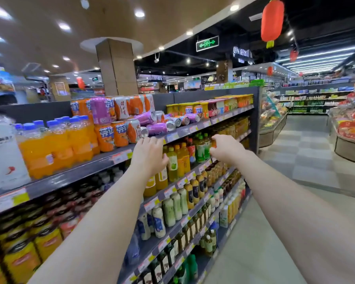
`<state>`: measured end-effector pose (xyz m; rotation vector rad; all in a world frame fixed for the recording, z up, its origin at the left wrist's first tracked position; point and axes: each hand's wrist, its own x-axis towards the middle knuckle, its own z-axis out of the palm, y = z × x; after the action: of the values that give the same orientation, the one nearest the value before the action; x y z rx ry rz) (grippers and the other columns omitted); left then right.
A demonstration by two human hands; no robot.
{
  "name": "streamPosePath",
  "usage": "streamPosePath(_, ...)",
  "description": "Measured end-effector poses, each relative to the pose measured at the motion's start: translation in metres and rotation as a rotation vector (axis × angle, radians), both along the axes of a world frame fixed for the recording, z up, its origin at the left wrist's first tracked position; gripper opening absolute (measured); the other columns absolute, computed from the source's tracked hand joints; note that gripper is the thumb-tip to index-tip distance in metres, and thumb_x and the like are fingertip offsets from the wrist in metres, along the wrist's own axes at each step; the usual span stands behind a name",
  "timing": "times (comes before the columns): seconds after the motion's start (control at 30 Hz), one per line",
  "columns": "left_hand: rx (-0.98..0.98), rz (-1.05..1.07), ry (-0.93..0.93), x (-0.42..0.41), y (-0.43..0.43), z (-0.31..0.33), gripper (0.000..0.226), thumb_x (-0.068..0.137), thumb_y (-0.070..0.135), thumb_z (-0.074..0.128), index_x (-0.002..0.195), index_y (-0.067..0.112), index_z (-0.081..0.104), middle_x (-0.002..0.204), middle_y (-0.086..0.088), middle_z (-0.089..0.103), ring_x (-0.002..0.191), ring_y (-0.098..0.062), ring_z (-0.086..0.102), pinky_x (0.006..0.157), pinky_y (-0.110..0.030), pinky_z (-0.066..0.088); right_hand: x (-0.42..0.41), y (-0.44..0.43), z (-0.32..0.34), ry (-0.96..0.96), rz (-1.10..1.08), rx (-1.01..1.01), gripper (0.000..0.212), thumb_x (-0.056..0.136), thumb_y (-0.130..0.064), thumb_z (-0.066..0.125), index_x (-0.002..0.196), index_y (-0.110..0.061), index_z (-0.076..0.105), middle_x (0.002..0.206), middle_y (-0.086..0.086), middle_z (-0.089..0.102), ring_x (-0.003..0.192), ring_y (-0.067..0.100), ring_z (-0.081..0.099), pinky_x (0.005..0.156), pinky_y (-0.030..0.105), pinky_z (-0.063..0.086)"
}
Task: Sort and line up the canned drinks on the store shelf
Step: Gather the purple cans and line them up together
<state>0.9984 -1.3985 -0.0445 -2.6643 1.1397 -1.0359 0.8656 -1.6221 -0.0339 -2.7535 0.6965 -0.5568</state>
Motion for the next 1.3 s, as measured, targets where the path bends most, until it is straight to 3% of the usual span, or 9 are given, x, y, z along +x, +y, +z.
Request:
streamPosePath(0.17, -0.080, 0.087, -0.012, 0.053, -0.085, 0.020, 0.043, 0.092, 0.044, 0.048, 0.120, 0.014, 0.060, 0.119, -0.008, 0.065, 0.111, -0.029, 0.060, 0.095, -0.041, 0.048, 0.071, -0.098, 0.015, 0.003, 0.057, -0.015, 0.056, 0.100, -0.032, 0.051, 0.152, -0.014, 0.039, 0.142, 0.011, 0.055, 0.101, 0.026, 0.066, 0.084, 0.041, 0.057)
streamPosePath(0.33, 0.056, 0.110, -0.022, 0.098, -0.152, 0.018, 0.041, 0.090, 0.041, 0.049, 0.118, 0.014, 0.060, 0.116, -0.008, 0.065, 0.108, -0.030, 0.060, 0.094, -0.040, 0.044, 0.142, -0.159, 0.007, 0.065, 0.128, -0.011, 0.053, 0.101, -0.032, 0.052, 0.148, -0.010, 0.042, 0.134, 0.012, 0.059, 0.101, 0.028, 0.065, 0.086, 0.045, 0.057)
streamPosePath(0.47, -0.029, 0.134, -0.009, 0.144, -0.185, 0.013, 0.038, 0.090, 0.042, 0.052, 0.113, 0.013, 0.061, 0.112, -0.007, 0.065, 0.106, -0.029, 0.060, 0.093, -0.039, 0.045, 0.203, -0.192, 0.008, 0.000, 0.199, -0.045, 0.051, 0.098, -0.033, 0.052, 0.143, -0.012, 0.048, 0.132, 0.011, 0.060, 0.105, 0.030, 0.063, 0.082, 0.041, 0.056)
streamPosePath(0.63, -0.034, 0.190, -0.042, 0.219, -0.213, 0.011, 0.038, 0.090, 0.042, 0.050, 0.113, 0.014, 0.060, 0.111, -0.006, 0.066, 0.103, -0.026, 0.060, 0.093, -0.038, 0.048, 0.282, -0.220, 0.007, -0.055, 0.264, -0.114, 0.052, 0.096, -0.033, 0.055, 0.143, -0.013, 0.049, 0.140, 0.010, 0.058, 0.125, 0.033, 0.056, 0.094, 0.043, 0.051)
streamPosePath(0.8, -0.095, 0.212, -0.036, 0.281, -0.236, 0.029, 0.053, 0.092, 0.045, 0.052, 0.132, 0.011, 0.056, 0.123, -0.011, 0.065, 0.114, -0.032, 0.059, 0.096, -0.042, 0.044, 0.361, -0.240, 0.023, -0.036, 0.323, -0.153, 0.041, 0.094, -0.031, 0.056, 0.130, -0.013, 0.058, 0.125, 0.011, 0.066, 0.109, 0.031, 0.062, 0.086, 0.041, 0.054)
streamPosePath(0.9, -0.148, 0.244, -0.033, 0.307, -0.244, 0.042, 0.047, 0.094, 0.048, 0.048, 0.124, 0.012, 0.059, 0.120, -0.010, 0.065, 0.110, -0.031, 0.060, 0.090, -0.041, 0.045, 0.400, -0.248, 0.037, -0.089, 0.328, -0.135, 0.048, 0.092, -0.035, 0.056, 0.136, -0.014, 0.054, 0.132, 0.011, 0.060, 0.116, 0.033, 0.060, 0.090, 0.046, 0.054)
streamPosePath(1.0, -0.129, 0.269, -0.041, 0.326, -0.249, 0.043, 0.044, 0.094, 0.049, 0.045, 0.115, 0.013, 0.060, 0.112, -0.009, 0.066, 0.101, -0.030, 0.061, 0.083, -0.041, 0.047, 0.432, -0.250, 0.037, -0.062, 0.384, -0.199, 0.047, 0.091, -0.035, 0.059, 0.133, -0.015, 0.056, 0.134, 0.009, 0.060, 0.121, 0.033, 0.057, 0.090, 0.042, 0.052)
streamPosePath(1.3, -0.090, 0.323, -0.006, 0.344, -0.267, 0.048, 0.046, 0.093, 0.055, 0.044, 0.109, 0.016, 0.061, 0.105, -0.005, 0.065, 0.094, -0.027, 0.060, 0.078, -0.040, 0.050, 0.488, -0.265, 0.013, -0.095, 0.553, -0.139, 0.067, 0.086, -0.049, 0.068, 0.142, -0.016, 0.052, 0.139, 0.009, 0.060, 0.126, 0.032, 0.057, 0.098, 0.044, 0.050)
